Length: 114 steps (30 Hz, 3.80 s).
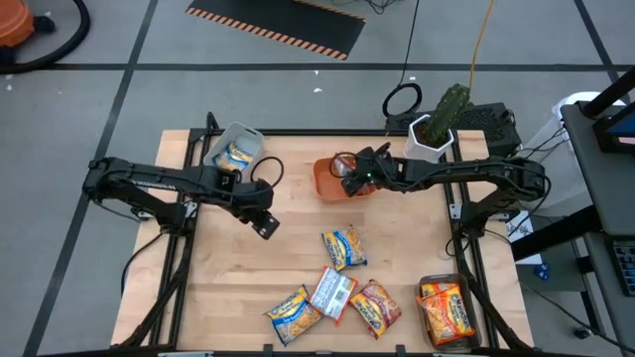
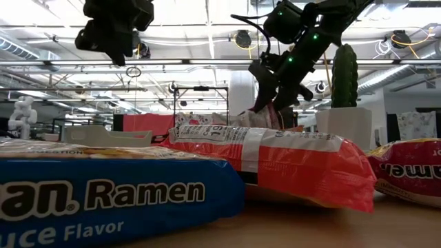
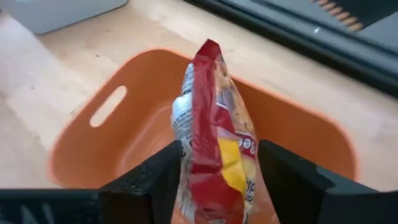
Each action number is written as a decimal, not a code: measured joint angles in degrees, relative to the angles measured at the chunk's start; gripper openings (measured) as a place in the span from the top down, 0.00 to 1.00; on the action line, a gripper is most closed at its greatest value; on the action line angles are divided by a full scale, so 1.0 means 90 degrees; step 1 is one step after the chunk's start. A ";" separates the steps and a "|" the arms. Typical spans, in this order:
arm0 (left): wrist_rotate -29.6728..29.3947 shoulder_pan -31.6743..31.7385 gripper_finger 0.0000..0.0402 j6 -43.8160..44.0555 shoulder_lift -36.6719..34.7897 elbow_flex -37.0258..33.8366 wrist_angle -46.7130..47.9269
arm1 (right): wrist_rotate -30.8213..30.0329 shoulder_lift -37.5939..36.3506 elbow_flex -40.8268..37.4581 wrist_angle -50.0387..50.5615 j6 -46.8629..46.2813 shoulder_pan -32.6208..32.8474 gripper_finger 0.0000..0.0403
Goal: Sort Maruchan noodles
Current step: Put the top red noodle pack into the orange bin, then adjust the orange bin, then put the top blue noodle pack into the gray bin
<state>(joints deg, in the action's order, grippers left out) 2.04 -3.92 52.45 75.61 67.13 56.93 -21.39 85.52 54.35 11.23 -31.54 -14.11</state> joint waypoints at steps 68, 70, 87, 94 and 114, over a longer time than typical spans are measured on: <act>-0.0843 0.0470 0.69 -0.0918 0.0061 0.0000 0.0049 | 0.3906 -0.1906 -0.1818 -0.0315 -0.2152 -0.0650 0.97; -0.0785 0.0432 0.69 -0.1142 0.0061 0.0000 0.0047 | 0.3881 -0.2034 -0.1705 -0.0326 -0.2556 -0.0334 0.97; -0.0323 0.0262 0.69 -0.1979 0.0056 -0.0558 -0.0012 | 0.1772 -0.2553 -0.1448 0.0025 -0.5737 0.3035 0.97; 0.0080 -0.0372 0.69 -0.1536 0.0056 -0.1198 -0.0054 | 0.1356 -0.2198 -0.0768 0.0315 -0.6232 0.3849 0.97; -0.0125 -0.2339 0.69 0.0638 0.0109 -0.1484 -0.1109 | 0.2077 -0.1880 -0.0068 0.2045 -0.4845 0.3596 0.96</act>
<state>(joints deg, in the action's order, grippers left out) 0.92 -24.97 58.19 76.60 53.78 46.94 -2.70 68.60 53.74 29.64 -75.15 18.26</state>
